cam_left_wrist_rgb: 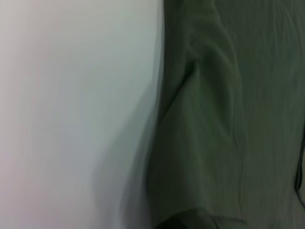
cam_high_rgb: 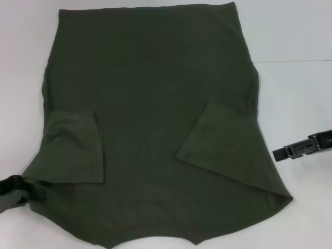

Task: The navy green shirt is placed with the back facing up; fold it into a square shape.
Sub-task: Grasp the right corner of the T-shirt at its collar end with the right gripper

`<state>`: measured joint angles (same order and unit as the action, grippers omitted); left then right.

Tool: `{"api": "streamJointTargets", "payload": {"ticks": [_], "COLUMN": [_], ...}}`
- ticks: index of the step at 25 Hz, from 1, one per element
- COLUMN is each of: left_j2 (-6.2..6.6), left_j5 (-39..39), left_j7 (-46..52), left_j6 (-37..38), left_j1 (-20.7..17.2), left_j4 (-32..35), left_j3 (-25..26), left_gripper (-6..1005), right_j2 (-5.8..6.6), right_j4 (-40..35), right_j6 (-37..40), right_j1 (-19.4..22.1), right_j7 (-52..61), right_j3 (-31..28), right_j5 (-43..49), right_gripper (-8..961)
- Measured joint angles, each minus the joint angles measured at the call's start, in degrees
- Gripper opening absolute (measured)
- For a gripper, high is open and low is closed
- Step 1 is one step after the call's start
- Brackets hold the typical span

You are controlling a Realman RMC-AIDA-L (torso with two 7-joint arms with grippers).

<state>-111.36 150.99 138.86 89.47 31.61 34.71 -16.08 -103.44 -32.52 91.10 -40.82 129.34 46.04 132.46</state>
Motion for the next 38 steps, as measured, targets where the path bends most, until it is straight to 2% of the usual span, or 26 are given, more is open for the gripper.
{"api": "streamJointTargets", "payload": {"ticks": [3,10,24,38], "left_j2": [0.06,0.10,-0.06,-0.18], "left_j5": [0.01,0.00,0.00,-0.01], "left_j7": [0.00,-0.09,-0.27,-0.77], "left_j6": [0.15,1.20,1.23,1.02], "left_j1": [0.13,0.22,0.31,0.49], "left_j4": [0.00,0.00,-0.04,-0.47], "left_j3": [0.00,0.01,0.00,0.00], "left_gripper": [30,29,29,30], "right_j2": [0.46,0.56,-0.15,-2.62], "right_j4": [0.05,2.96,6.60,6.74], "right_j6": [1.19,1.20,-0.41,-4.07], "right_j1": [0.80,2.58,4.67,4.59], "right_j7": [2.19,3.39,3.89,4.60], "right_j3": [-0.01,-0.15,-2.47,-2.93], "right_j5": [0.93,1.52,1.61,3.51], "right_gripper": [860,855,846,837]}}
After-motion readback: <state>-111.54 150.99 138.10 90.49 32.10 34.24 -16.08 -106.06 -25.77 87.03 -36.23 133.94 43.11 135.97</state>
